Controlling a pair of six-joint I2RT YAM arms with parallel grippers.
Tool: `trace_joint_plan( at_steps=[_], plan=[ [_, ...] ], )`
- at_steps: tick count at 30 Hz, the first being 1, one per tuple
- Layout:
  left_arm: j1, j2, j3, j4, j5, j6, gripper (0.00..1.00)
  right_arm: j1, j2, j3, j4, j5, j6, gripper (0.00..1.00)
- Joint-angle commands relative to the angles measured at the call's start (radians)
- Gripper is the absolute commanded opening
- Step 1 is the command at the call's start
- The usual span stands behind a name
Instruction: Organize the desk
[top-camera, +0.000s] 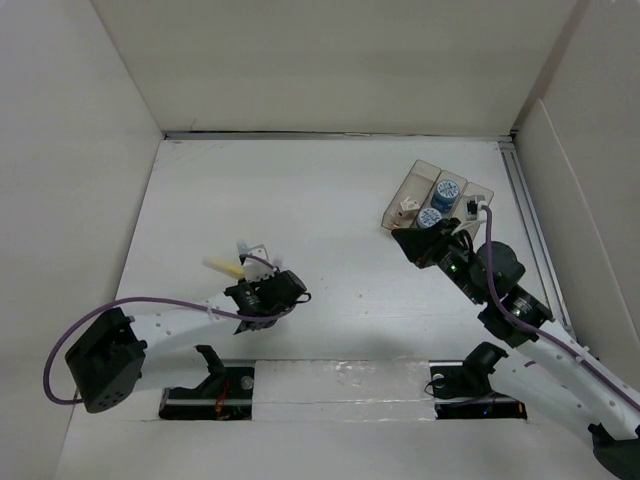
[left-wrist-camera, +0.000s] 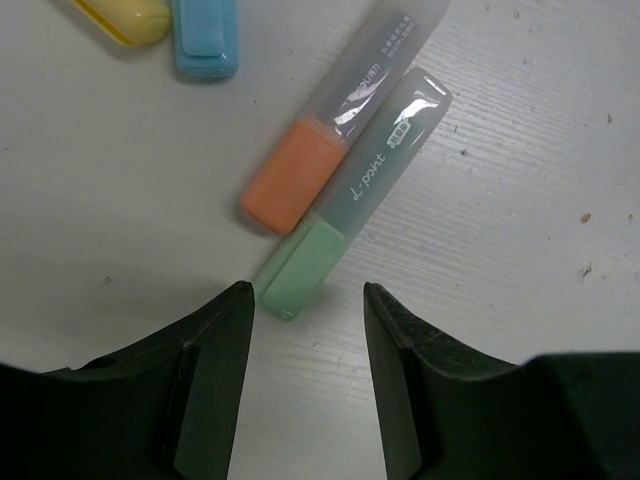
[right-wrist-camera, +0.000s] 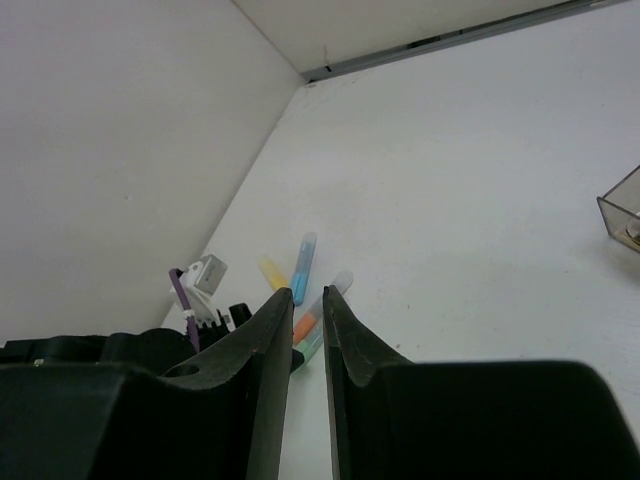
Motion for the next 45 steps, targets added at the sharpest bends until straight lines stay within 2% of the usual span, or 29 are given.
trace_joint_plan(
  at_steps=[1, 5, 10, 20, 24, 32, 45],
  plan=[
    [0.004, 0.055, 0.045, -0.007, -0.063, -0.026, 0.44, 0.007, -0.006, 0.011, 0.040, 0.000, -0.010, 0.24],
    [0.004, 0.127, 0.082, -0.016, -0.084, -0.013, 0.48, 0.007, -0.008, 0.014, 0.038, -0.005, -0.013, 0.24],
    [0.004, 0.133, 0.080, 0.000, -0.089, 0.008, 0.51, 0.007, -0.009, 0.011, 0.037, -0.003, -0.013, 0.24],
    [0.004, 0.148, 0.085, 0.029, -0.107, 0.045, 0.52, 0.007, -0.009, 0.024, 0.034, -0.009, -0.015, 0.24],
    [0.056, 0.153, 0.068, 0.078, -0.069, 0.089, 0.51, 0.007, -0.013, 0.024, 0.031, -0.008, -0.013, 0.24],
    [0.056, 0.124, 0.057, 0.135, -0.047, 0.140, 0.50, 0.007, -0.009, 0.024, 0.026, -0.006, -0.010, 0.24],
    [0.056, 0.202, 0.082, 0.195, 0.000, 0.191, 0.48, 0.007, -0.014, 0.024, 0.023, 0.006, -0.009, 0.25]
  ],
)
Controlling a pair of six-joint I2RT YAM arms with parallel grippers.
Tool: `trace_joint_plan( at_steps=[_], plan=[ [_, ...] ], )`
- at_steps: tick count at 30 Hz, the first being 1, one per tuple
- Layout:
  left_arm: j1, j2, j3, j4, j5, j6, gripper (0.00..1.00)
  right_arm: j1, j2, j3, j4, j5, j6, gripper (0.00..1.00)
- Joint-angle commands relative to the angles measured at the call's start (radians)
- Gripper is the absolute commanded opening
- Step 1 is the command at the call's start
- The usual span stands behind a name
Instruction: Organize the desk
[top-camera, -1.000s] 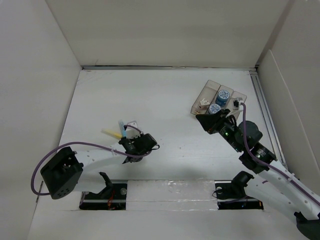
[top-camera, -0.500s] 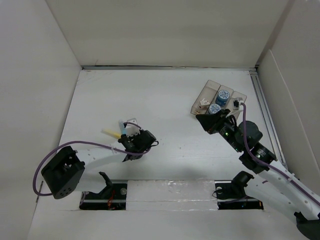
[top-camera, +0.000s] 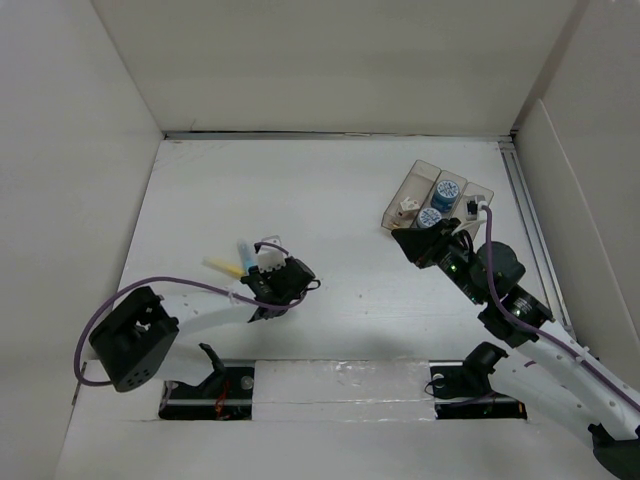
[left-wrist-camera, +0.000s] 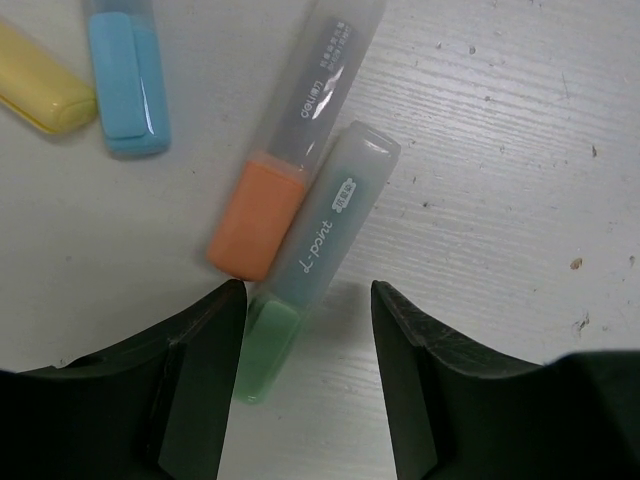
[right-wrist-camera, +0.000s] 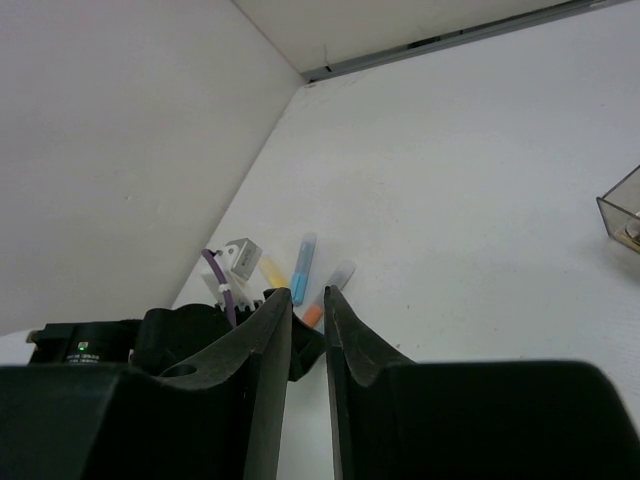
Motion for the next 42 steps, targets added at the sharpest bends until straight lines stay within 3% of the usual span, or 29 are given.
trace_joint_plan(
  at_steps=[1, 4, 8, 10, 11, 17, 24, 31, 35, 36, 37, 40, 42],
  plan=[
    [0.004, 0.020, 0.033, 0.015, 0.014, 0.021, 0.48, 0.007, -0.011, 0.022, 0.024, 0.009, -0.007, 0.26],
    [-0.007, 0.039, 0.033, 0.023, 0.022, 0.021, 0.48, 0.007, -0.010, 0.015, 0.026, 0.013, -0.004, 0.28],
    [-0.029, 0.059, 0.039, 0.037, 0.024, 0.014, 0.38, 0.007, -0.014, 0.018, 0.021, 0.030, -0.005, 0.35],
    [-0.039, 0.076, 0.050, 0.032, 0.013, 0.005, 0.26, 0.007, -0.030, 0.022, 0.021, 0.039, -0.008, 0.39],
    [-0.039, 0.079, 0.050, 0.032, 0.013, 0.004, 0.25, 0.007, -0.030, 0.022, 0.021, 0.039, -0.008, 0.39],
    [-0.039, 0.050, 0.045, 0.030, 0.022, -0.005, 0.00, 0.007, -0.033, 0.039, -0.006, 0.049, -0.016, 0.41],
    [-0.118, -0.018, 0.100, 0.026, 0.030, 0.007, 0.00, 0.007, -0.039, 0.083, -0.023, 0.095, -0.030, 0.41],
    [-0.191, 0.094, 0.379, 0.214, 0.132, 0.168, 0.00, 0.007, -0.062, 0.203, -0.031, 0.110, -0.050, 0.41],
    [-0.201, 0.301, 0.608, 0.316, 0.229, 0.275, 0.00, 0.007, -0.077, 0.275, -0.025, 0.113, -0.050, 0.38],
    [-0.201, 0.344, 0.608, 0.339, 0.249, 0.312, 0.00, 0.007, -0.077, 0.289, -0.022, 0.113, -0.056, 0.34],
    [-0.201, 0.390, 0.774, 0.337, 0.290, 0.326, 0.00, 0.007, -0.070, 0.301, -0.025, 0.113, -0.059, 0.24],
    [-0.201, 0.568, 1.019, 0.328, 0.359, 0.372, 0.00, 0.007, -0.056, 0.358, -0.052, 0.107, -0.070, 0.00],
    [-0.201, 0.698, 1.144, 0.304, 0.389, 0.386, 0.00, 0.007, -0.053, 0.381, -0.062, 0.104, -0.074, 0.00]
  ],
)
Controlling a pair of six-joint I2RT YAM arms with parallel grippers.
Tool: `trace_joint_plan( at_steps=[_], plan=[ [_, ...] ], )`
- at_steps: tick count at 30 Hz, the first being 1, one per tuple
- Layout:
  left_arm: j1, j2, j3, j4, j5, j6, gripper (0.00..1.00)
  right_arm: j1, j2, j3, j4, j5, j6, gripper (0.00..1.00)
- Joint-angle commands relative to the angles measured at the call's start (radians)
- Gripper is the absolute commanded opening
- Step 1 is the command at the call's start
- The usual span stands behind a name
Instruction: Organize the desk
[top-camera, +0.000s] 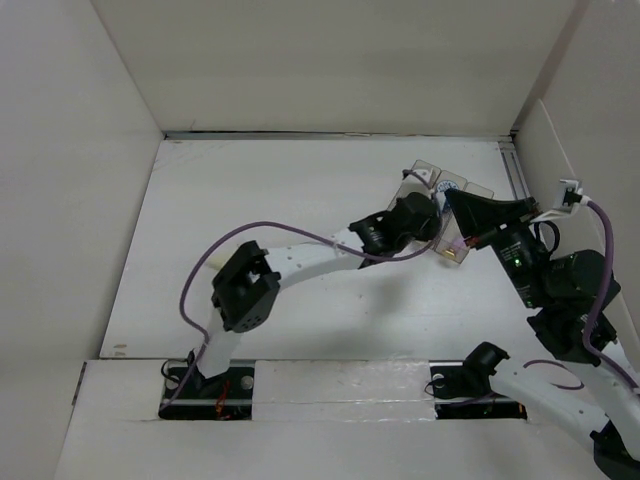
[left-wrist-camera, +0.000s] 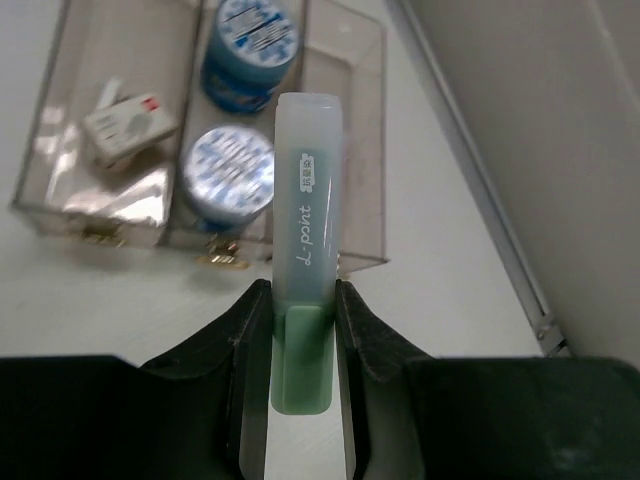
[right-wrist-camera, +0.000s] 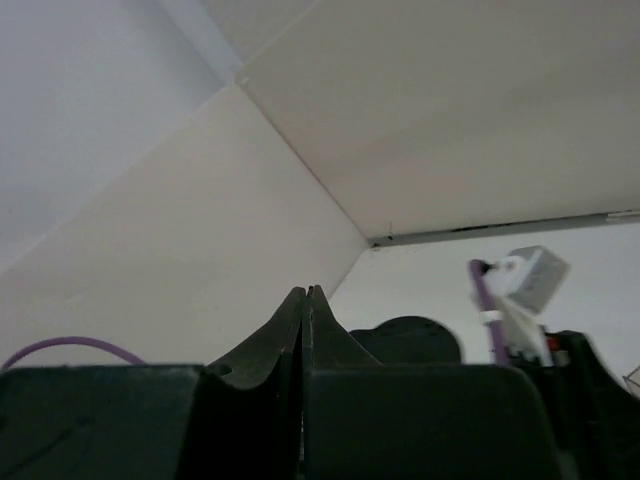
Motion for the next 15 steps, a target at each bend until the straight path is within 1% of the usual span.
trace_joint_plan(
  at_steps=[1, 2, 3, 4, 5, 6, 7, 8, 9, 10, 15],
  plan=[
    [-0.006, 0.121, 0.263, 0.009, 0.118, 0.090, 0.00, 0.007, 0.004, 0.051, -0.001, 0.010, -0.019, 0.00],
    [-0.006, 0.202, 0.325, 0.001, 0.132, 0.095, 0.00, 0.007, -0.005, 0.051, 0.002, 0.013, -0.019, 0.00],
    [-0.006, 0.241, 0.378, -0.008, 0.137, 0.098, 0.00, 0.007, -0.009, 0.051, 0.002, 0.016, -0.018, 0.00],
    [-0.006, 0.279, 0.478, -0.016, 0.157, 0.100, 0.01, 0.007, -0.012, 0.051, 0.002, 0.019, -0.016, 0.03],
    [-0.006, 0.343, 0.527, -0.017, 0.163, 0.100, 0.01, 0.007, -0.014, 0.051, 0.002, 0.017, -0.016, 0.05],
    [-0.006, 0.376, 0.565, -0.013, 0.168, 0.098, 0.03, 0.007, -0.014, 0.056, -0.002, 0.016, -0.014, 0.06],
    [-0.006, 0.408, 0.643, -0.010, 0.192, 0.095, 0.04, 0.007, -0.016, 0.057, -0.010, 0.013, -0.014, 0.07],
    [0.003, 0.463, 0.675, -0.001, 0.200, 0.089, 0.05, 0.007, -0.017, 0.059, -0.013, 0.011, -0.014, 0.08],
    [0.003, 0.486, 0.705, 0.022, 0.206, 0.084, 0.07, 0.007, -0.016, 0.059, -0.014, 0.013, -0.014, 0.08],
    [0.012, 0.531, 0.773, 0.041, 0.224, 0.078, 0.09, 0.007, -0.016, 0.057, -0.019, 0.004, -0.011, 0.08],
    [0.023, 0.597, 0.811, 0.091, 0.237, 0.055, 0.12, 0.007, -0.023, 0.056, -0.033, -0.007, -0.008, 0.09]
  ],
)
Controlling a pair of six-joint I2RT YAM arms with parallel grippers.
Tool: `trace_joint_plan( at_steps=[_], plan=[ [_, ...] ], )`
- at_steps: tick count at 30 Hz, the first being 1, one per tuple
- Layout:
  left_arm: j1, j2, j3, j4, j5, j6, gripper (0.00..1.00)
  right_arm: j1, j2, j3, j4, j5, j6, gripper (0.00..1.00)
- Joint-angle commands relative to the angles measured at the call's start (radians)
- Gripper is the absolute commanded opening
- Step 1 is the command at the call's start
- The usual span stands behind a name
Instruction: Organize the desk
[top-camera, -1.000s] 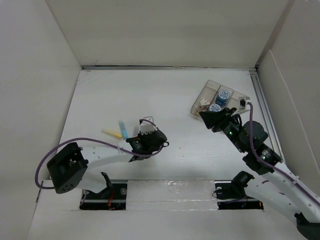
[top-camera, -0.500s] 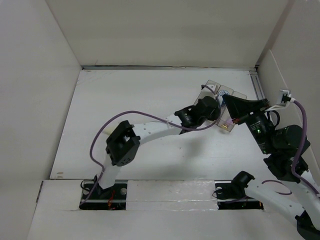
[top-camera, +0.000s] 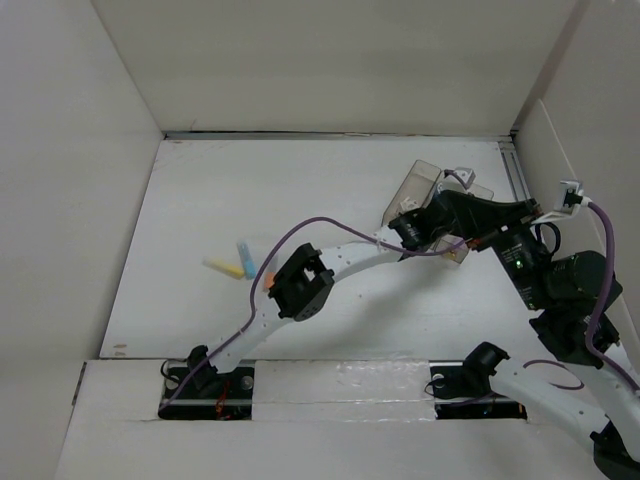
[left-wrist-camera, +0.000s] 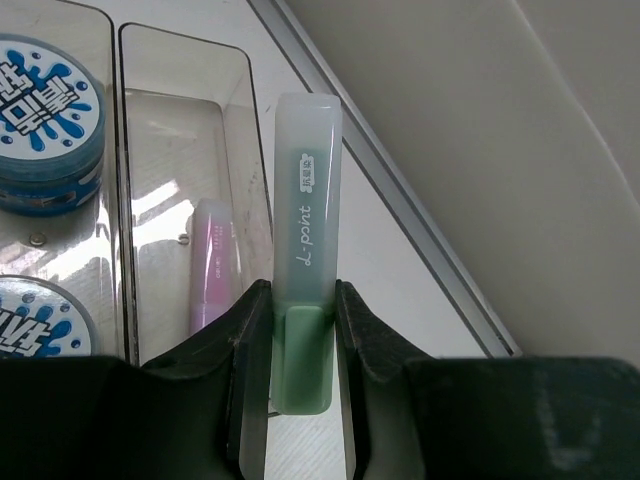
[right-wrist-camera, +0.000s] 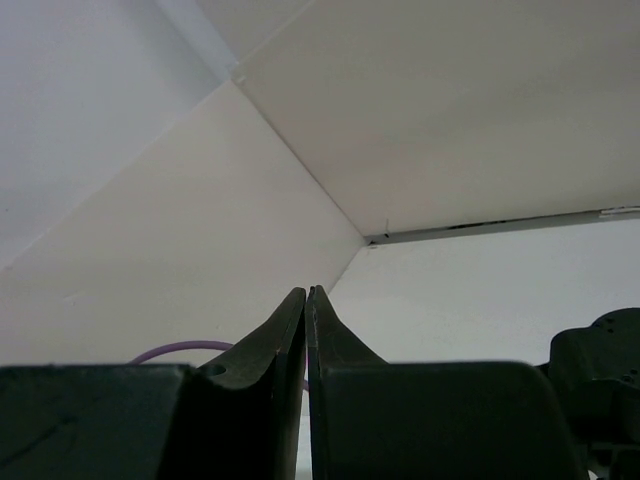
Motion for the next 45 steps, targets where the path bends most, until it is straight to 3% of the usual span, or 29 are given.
trace_joint_plan(
  at_steps=[1, 8, 15, 18, 21, 27, 28, 33, 36, 41, 45],
  plan=[
    [0.025, -0.003, 0.060, 0.081, 0.031, -0.011, 0.12, 0.007, -0.017, 0.034, -0.005, -0.009, -0.005, 0.09],
    [0.025, 0.034, 0.060, 0.090, 0.020, 0.002, 0.23, 0.007, -0.026, 0.014, -0.001, -0.001, -0.004, 0.10],
    [0.025, -0.002, 0.016, 0.093, 0.005, 0.028, 0.52, 0.007, -0.029, 0.002, 0.004, 0.010, -0.002, 0.10],
    [0.025, -0.039, 0.010, 0.066, -0.016, 0.055, 0.55, 0.007, -0.028, 0.008, -0.002, 0.014, -0.010, 0.10],
    [0.025, -0.166, -0.131, 0.110, -0.056, 0.086, 0.51, 0.007, -0.042, -0.006, 0.001, 0.023, -0.010, 0.10],
    [0.051, -0.643, -0.757, 0.294, -0.243, 0.127, 0.50, 0.007, -0.059, -0.043, 0.013, 0.042, -0.019, 0.00],
    [0.060, -0.704, -0.908, 0.294, -0.262, 0.118, 0.50, 0.007, -0.059, -0.055, 0.018, 0.048, -0.021, 0.00],
    [0.135, -1.065, -1.268, 0.163, -0.406, 0.019, 0.51, 0.007, -0.037, -0.122, 0.042, 0.036, -0.010, 0.00],
    [0.169, -1.206, -1.440, 0.050, -0.458, -0.076, 0.52, 0.007, -0.013, -0.145, 0.065, 0.011, -0.005, 0.10],
    [0.207, -1.335, -1.616, -0.174, -0.569, -0.260, 0.55, 0.007, 0.007, -0.182, 0.080, -0.026, 0.007, 0.40],
    [0.226, -1.336, -1.658, -0.215, -0.572, -0.296, 0.56, 0.007, 0.009, -0.204, 0.081, -0.032, 0.013, 0.42]
  ],
)
